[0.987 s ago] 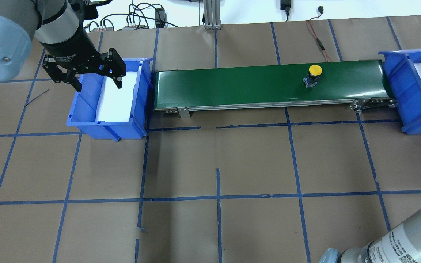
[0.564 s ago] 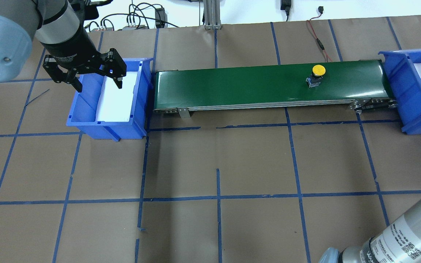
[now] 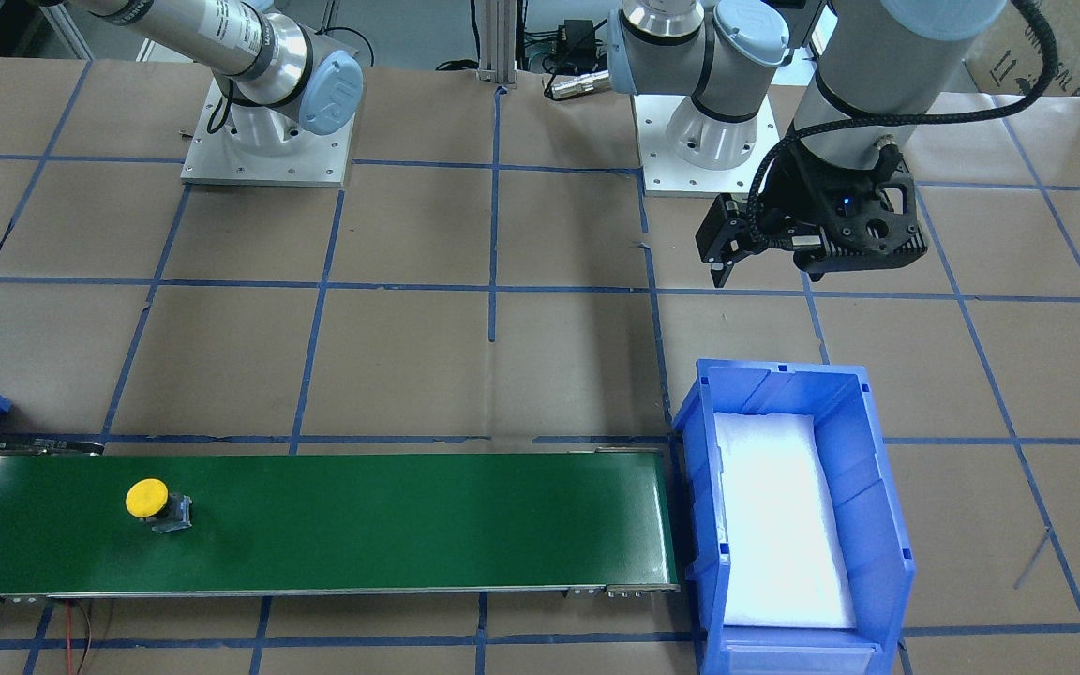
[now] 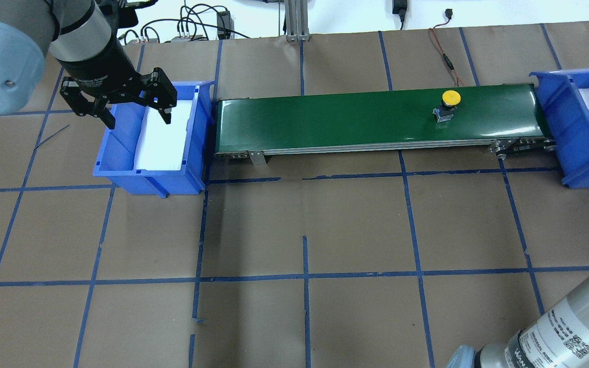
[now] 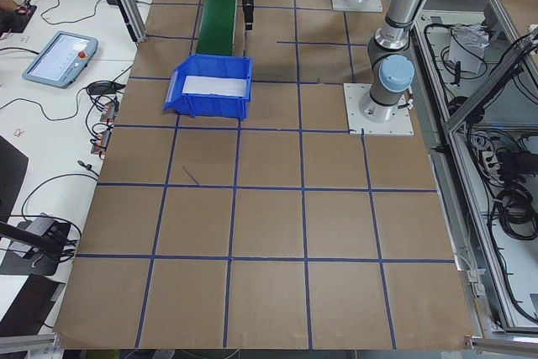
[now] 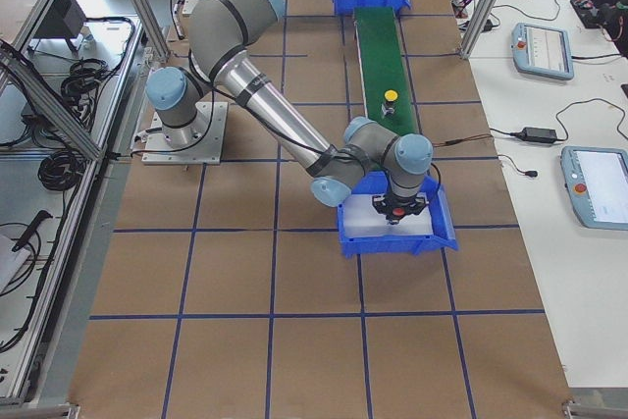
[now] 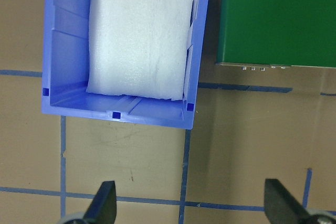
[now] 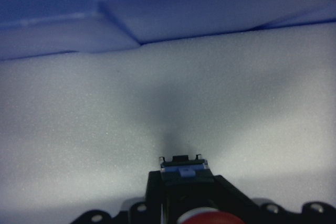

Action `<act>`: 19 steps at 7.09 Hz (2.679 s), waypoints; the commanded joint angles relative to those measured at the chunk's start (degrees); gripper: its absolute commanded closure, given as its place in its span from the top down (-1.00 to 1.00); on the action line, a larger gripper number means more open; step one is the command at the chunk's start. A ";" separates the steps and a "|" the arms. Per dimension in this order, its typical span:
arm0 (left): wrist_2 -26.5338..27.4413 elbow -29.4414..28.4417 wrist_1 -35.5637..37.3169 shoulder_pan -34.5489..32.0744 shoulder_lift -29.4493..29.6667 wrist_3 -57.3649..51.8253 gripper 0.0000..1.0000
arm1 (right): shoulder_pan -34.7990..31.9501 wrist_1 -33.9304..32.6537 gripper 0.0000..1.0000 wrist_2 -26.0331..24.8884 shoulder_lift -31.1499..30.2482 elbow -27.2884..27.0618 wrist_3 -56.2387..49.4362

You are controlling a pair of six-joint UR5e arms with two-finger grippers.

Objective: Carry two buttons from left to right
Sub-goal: 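Lower the red button into the bin and open the right gripper, then move the right gripper back over the yellow button on the belt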

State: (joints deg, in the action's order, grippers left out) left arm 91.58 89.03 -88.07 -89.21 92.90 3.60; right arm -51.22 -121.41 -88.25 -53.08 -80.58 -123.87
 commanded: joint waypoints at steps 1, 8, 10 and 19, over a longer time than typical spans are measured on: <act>0.00 0.00 0.00 -0.09 0.00 0.00 1.00 | 0.24 -0.41 0.99 0.01 -0.36 0.33 -0.14; 0.00 0.00 0.00 -0.09 0.00 0.00 1.00 | -10.02 10.84 1.00 -4.39 -15.92 -0.10 -3.84; 0.00 0.00 0.00 -0.09 0.00 0.00 1.00 | -14.60 7.88 1.00 -3.34 -13.13 -3.16 0.02; 0.00 0.00 0.00 -0.17 0.00 0.00 1.00 | -23.14 1.62 1.00 2.91 -8.63 -7.75 8.29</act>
State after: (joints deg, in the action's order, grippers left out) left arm 91.58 89.03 -88.07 -89.31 92.90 3.60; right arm -73.80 -119.43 -85.12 -61.89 -88.25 -115.62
